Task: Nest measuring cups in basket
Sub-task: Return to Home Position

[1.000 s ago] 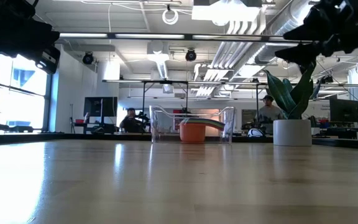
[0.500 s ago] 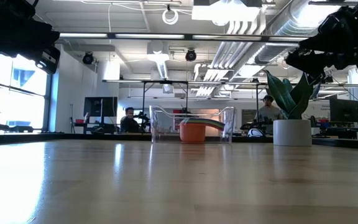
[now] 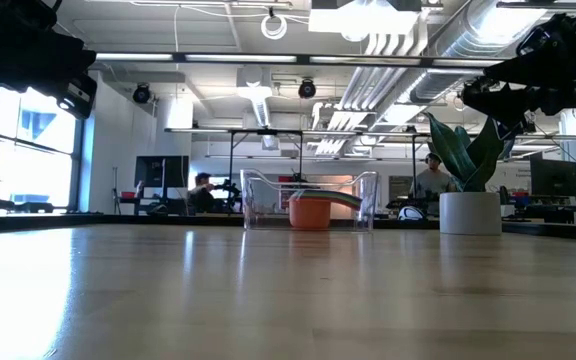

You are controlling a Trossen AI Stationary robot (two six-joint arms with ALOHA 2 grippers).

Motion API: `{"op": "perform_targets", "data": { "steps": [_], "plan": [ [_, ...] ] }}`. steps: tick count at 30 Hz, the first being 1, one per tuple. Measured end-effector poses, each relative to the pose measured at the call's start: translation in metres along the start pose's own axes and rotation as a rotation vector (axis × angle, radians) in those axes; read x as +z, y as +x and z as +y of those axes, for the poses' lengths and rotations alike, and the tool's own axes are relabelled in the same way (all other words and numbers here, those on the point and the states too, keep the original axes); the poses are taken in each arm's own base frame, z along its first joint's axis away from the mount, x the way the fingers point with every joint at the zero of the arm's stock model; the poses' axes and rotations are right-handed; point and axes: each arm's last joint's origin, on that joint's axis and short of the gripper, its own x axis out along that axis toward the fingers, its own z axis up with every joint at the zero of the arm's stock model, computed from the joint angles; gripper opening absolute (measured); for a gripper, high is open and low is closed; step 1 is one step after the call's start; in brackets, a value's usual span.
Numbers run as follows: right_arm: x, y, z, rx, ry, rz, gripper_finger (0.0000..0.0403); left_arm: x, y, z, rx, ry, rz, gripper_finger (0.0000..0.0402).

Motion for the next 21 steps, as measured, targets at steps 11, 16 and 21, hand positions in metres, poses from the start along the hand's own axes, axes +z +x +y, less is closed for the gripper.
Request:
{"op": "perform_targets", "data": {
  "steps": [11,16,21],
  "plan": [
    [0.0000,0.0000,0.0000,0.000,0.010,0.001,0.0234,0.0000,0.0000,0.0000,0.000,0.000,0.000,0.0062],
    [-0.0001,0.0000,0.0000,0.001,0.011,0.001,0.0234,0.0000,0.0000,0.0000,0.000,0.000,0.000,0.0062],
    [-0.0001,0.0000,0.0000,0.001,0.011,0.002,0.0234,0.0000,0.0000,0.0000,0.000,0.000,0.000,0.0062]
  ]
}}
